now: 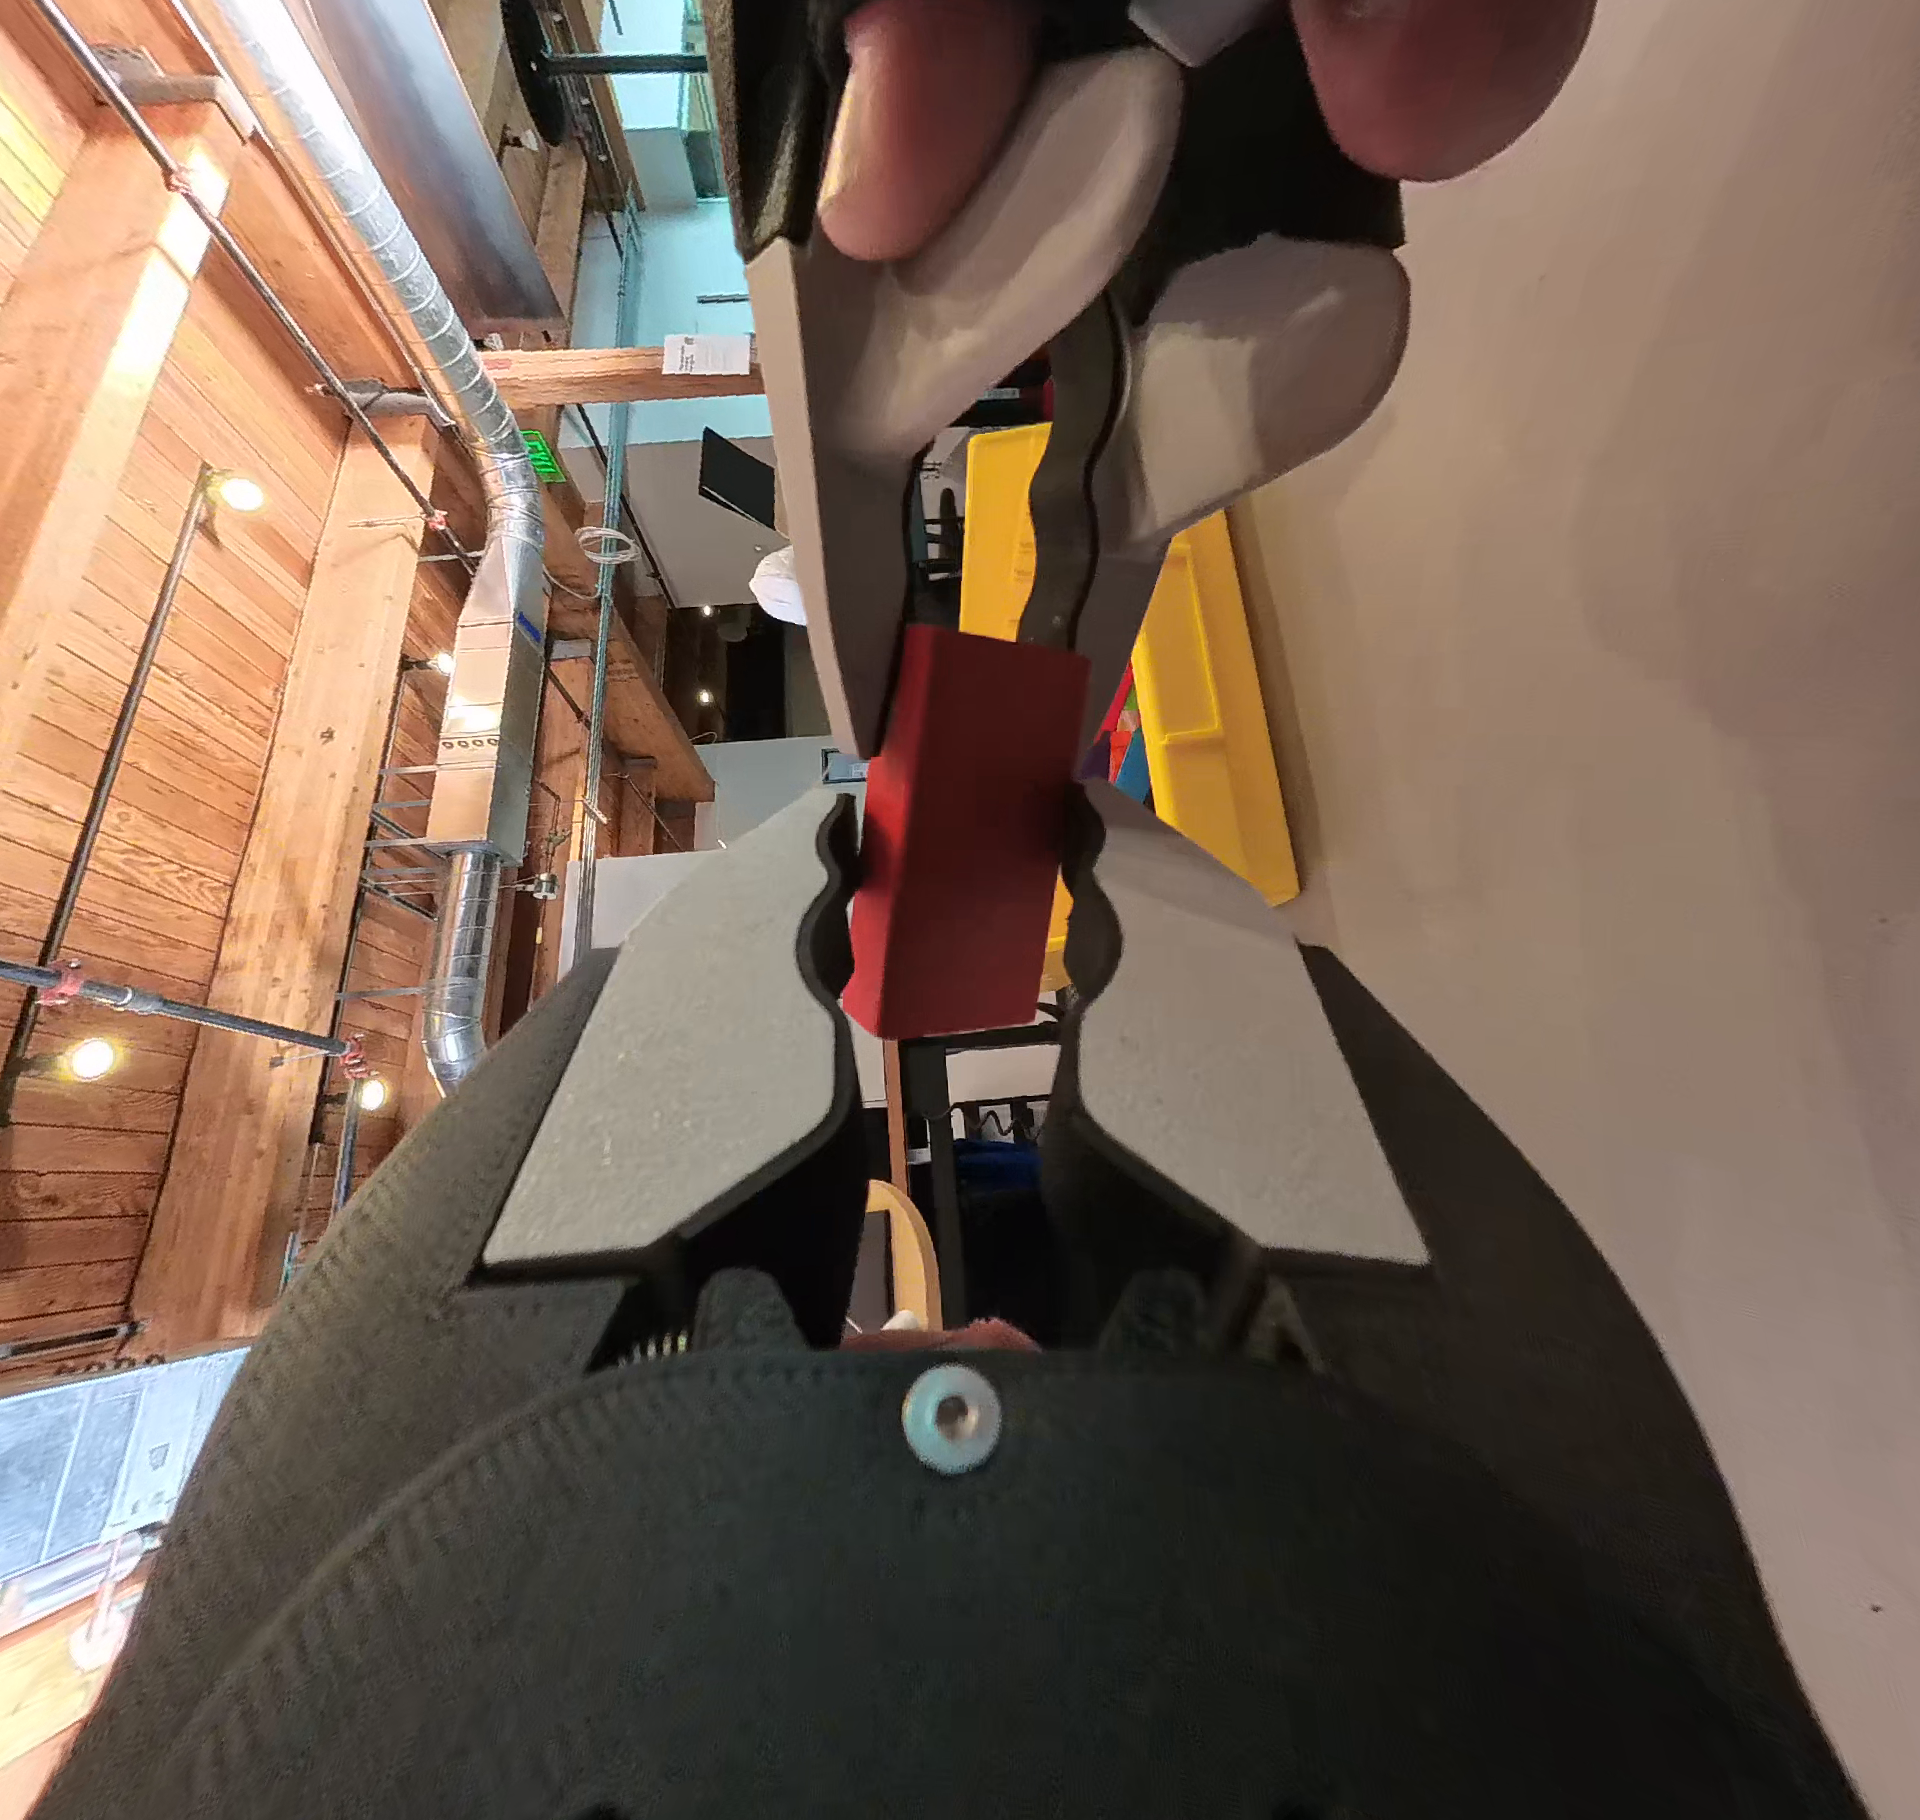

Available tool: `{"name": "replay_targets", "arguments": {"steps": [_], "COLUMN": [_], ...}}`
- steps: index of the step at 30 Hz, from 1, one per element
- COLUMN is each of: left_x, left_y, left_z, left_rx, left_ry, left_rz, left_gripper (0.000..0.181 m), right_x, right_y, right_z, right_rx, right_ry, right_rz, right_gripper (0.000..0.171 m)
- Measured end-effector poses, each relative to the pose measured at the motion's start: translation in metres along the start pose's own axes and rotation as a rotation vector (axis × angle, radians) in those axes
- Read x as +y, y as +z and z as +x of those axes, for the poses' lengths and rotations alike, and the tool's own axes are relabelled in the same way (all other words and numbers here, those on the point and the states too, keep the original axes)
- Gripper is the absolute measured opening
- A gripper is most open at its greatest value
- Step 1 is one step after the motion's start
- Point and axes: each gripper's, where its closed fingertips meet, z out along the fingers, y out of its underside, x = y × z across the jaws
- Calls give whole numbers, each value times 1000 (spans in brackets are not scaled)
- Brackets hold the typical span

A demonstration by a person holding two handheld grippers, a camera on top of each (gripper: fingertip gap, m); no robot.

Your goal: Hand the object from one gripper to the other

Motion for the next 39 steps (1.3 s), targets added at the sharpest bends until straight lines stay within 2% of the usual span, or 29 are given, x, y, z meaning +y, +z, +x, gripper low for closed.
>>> {"name": "replay_targets", "arguments": {"steps": [16, 22, 25, 28, 30, 39], "left_x": [0, 3, 5, 8, 9, 3], "left_y": [-1, -1, -2, -2, -2, -5], "left_z": [-2, 0, 2, 3, 5, 19], "left_rx": [38, 81, 117, 165, 220, 579], "left_ry": [-28, -97, -147, -191, -259, -537], "left_rz": [11, 10, 15, 20, 26, 90], "left_gripper": [37, 37, 37, 37, 37, 37], "right_x": [-4, -6, -8, -9, -8, -2], "right_y": [-2, -6, -10, -16, -19, -23], "right_z": [-2, 1, 3, 5, 4, -4], "right_rx": [19, 41, 80, 141, 181, 445], "right_ry": [-67, -97, -177, -360, -508, -1533], "right_rz": [-6, -7, -19, -60, -108, -450], "right_gripper": [32, 36, 40, 49, 50, 54]}}
